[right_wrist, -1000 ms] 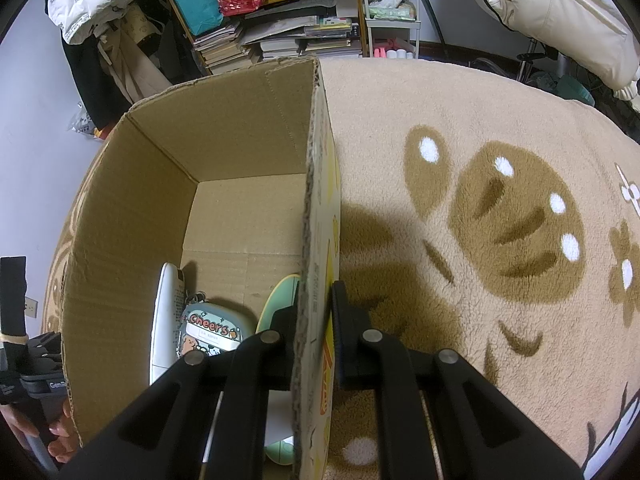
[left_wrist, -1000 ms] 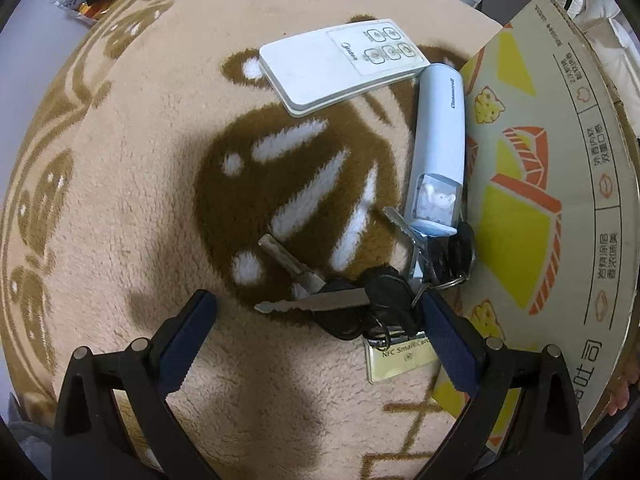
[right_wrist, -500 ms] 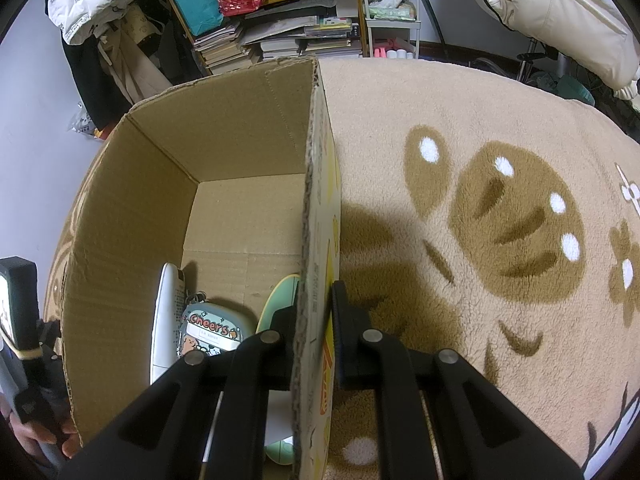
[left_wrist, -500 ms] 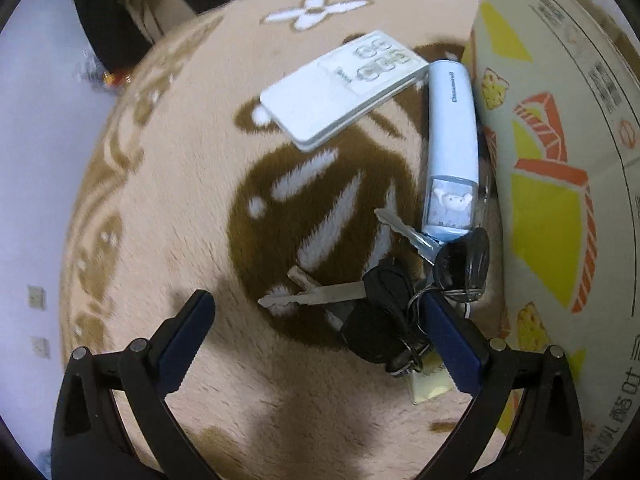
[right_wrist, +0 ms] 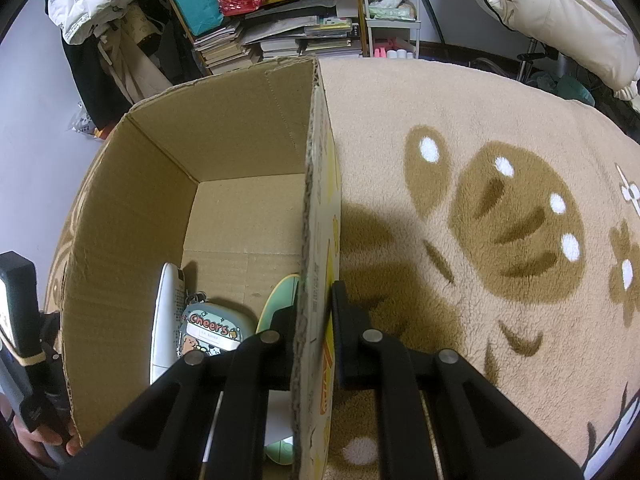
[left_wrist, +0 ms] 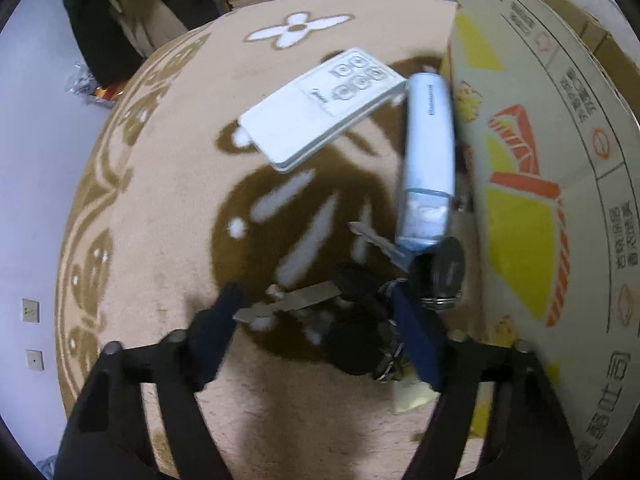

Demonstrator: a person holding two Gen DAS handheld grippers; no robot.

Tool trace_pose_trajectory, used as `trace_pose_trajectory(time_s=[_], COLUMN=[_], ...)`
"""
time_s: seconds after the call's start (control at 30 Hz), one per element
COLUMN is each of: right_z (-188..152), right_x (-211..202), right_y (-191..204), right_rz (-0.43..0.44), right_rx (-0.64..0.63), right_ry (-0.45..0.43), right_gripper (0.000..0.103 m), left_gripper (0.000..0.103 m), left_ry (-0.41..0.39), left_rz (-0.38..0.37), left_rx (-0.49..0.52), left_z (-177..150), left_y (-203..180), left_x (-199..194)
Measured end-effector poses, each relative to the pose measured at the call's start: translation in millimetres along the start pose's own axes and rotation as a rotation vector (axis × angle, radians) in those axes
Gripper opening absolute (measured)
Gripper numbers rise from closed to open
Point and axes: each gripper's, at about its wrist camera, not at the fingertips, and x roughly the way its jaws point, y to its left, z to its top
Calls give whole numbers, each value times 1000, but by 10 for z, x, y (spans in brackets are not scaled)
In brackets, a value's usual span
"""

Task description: Organize rigid objects

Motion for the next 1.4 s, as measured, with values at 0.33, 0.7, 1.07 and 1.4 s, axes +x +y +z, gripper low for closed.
trace_pose_trajectory(time_s=[0.33, 0.7, 1.07, 1.4], right_z=[2, 3, 3, 4], right_x=[0, 0, 1, 0], right_y=[-1, 0, 1, 2], right_rz=[0, 0, 0, -1], right_rx=[0, 1, 1, 0], right_ry=[0, 0, 0, 0], right_gripper=[11, 11, 11, 11], left_gripper=[18, 9, 7, 0], left_ry=[-5, -148, -231, -334], left_rz=[-171, -109, -85, -50], left_rx=[-204, -255, -242, -171], left_z=[31, 44, -10, -25], left_y=[269, 414, 385, 326], left_x=[-10, -331, -633, -986])
